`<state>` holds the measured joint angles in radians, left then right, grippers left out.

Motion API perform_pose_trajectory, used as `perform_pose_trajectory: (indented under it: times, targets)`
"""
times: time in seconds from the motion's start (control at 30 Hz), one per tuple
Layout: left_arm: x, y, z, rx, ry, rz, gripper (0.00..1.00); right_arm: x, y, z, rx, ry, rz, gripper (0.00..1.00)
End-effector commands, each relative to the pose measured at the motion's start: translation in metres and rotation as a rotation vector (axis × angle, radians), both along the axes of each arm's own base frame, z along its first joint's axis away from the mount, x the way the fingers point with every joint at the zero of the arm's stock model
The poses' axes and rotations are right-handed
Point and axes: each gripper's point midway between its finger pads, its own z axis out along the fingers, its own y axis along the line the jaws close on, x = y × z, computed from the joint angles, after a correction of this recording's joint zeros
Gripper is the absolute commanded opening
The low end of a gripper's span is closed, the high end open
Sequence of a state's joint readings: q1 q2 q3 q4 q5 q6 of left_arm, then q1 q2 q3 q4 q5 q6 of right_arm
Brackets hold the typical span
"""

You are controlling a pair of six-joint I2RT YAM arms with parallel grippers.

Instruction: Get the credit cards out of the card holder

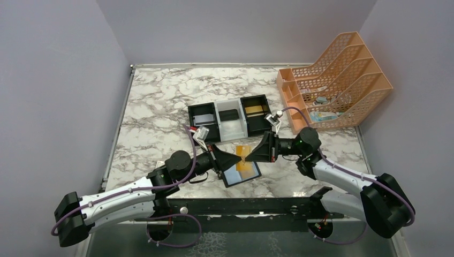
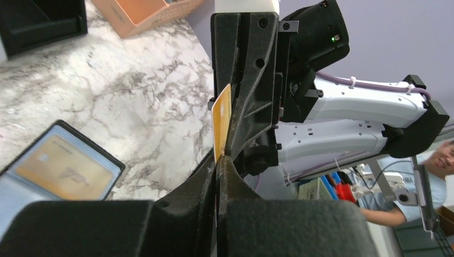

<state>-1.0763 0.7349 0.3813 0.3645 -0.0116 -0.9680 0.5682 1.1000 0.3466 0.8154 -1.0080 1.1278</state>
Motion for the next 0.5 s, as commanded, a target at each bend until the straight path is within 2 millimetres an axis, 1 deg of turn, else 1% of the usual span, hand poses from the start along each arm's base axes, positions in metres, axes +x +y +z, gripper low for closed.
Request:
perform_pose_trajectory:
  times: [0.0, 0.03, 0.07, 0.1, 0.17, 0.2, 0.23, 0.3, 0.33, 0.37, 0.47]
  targets:
    - [0.025, 0.015, 0.010, 0.052, -0.064, 0.136, 0.22, 0.002, 0.007, 0.020, 0.029, -0.077, 0.047, 0.01]
    - [0.028, 0.018, 0.007, 0.091, -0.066, 0.156, 0.42, 0.007, 0.008, 0.021, 0.027, -0.087, 0.028, 0.01]
    - [0.032, 0.021, 0.004, 0.130, -0.069, 0.178, 0.56, 0.013, 0.010, 0.020, 0.019, -0.096, 0.003, 0.01]
    - [0.036, 0.025, 0.001, 0.161, -0.068, 0.203, 0.66, 0.019, 0.011, 0.018, 0.004, -0.102, -0.028, 0.01]
    - [0.043, 0.034, -0.001, 0.204, -0.075, 0.255, 0.79, 0.036, 0.013, 0.010, -0.054, -0.117, -0.107, 0.01]
    - [0.046, 0.039, -0.002, 0.221, -0.076, 0.280, 0.90, 0.045, 0.013, 0.000, -0.110, -0.103, -0.149, 0.01]
    - [0.049, 0.043, -0.005, 0.241, -0.071, 0.305, 0.97, 0.055, 0.012, -0.004, -0.149, -0.134, -0.195, 0.01]
    - [0.054, 0.053, -0.011, 0.291, -0.046, 0.358, 0.99, 0.071, 0.008, -0.007, -0.214, -0.171, -0.278, 0.01]
    - [0.057, 0.058, -0.016, 0.322, -0.031, 0.381, 0.99, 0.080, 0.005, -0.005, -0.240, -0.193, -0.325, 0.01]
    - [0.057, 0.064, -0.024, 0.368, -0.012, 0.399, 0.99, 0.090, 0.001, -0.006, -0.275, -0.210, -0.377, 0.01]
    - [0.059, 0.076, -0.035, 0.463, 0.031, 0.441, 0.99, 0.119, -0.017, -0.015, -0.396, -0.236, -0.551, 0.01]
